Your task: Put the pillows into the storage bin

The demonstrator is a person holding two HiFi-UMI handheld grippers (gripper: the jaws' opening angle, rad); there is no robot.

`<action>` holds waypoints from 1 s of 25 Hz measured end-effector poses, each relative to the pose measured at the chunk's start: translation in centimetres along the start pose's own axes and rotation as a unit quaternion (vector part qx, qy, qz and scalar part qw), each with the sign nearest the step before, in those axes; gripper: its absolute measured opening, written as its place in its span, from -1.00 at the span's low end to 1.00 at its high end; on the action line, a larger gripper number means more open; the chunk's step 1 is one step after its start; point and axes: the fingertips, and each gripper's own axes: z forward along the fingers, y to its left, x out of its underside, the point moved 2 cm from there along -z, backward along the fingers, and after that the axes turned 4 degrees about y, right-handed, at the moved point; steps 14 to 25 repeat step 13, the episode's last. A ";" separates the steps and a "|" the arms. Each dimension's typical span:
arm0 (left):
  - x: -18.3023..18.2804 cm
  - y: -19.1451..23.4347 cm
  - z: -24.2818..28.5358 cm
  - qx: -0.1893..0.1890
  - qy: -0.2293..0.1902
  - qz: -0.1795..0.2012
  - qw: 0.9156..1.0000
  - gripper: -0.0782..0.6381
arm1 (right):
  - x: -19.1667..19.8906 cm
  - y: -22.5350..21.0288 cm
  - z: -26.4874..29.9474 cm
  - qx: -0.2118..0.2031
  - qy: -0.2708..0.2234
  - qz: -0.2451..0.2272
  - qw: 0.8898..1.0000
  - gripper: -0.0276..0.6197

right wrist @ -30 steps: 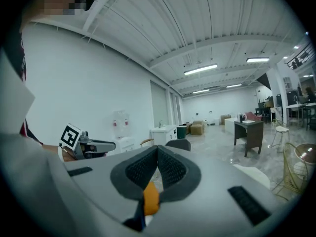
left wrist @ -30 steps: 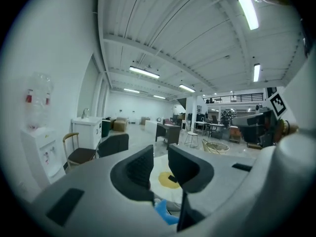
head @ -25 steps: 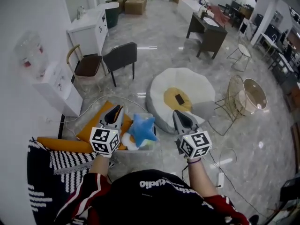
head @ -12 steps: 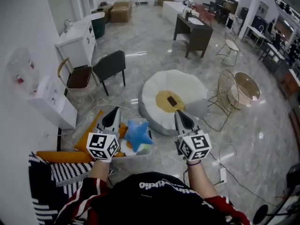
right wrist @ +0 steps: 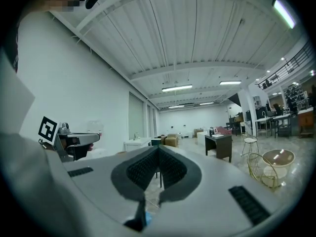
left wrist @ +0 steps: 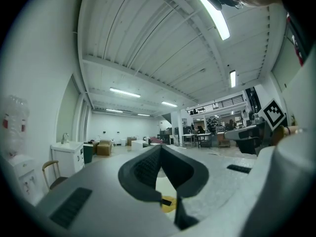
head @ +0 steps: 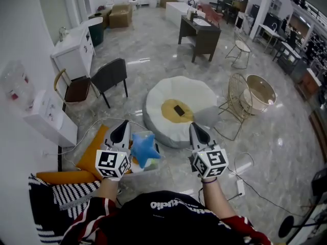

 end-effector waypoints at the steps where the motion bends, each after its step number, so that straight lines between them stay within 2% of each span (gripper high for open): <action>1: 0.0 -0.2 0.1 0.002 0.000 0.001 1.000 -0.77 | 0.1 -0.1 -0.2 0.001 0.000 0.000 1.000 -0.94; 25: 0.5 -0.8 0.0 0.007 -0.001 0.003 1.000 -0.77 | 0.2 -0.3 -0.9 0.009 -0.001 -0.003 1.000 -0.94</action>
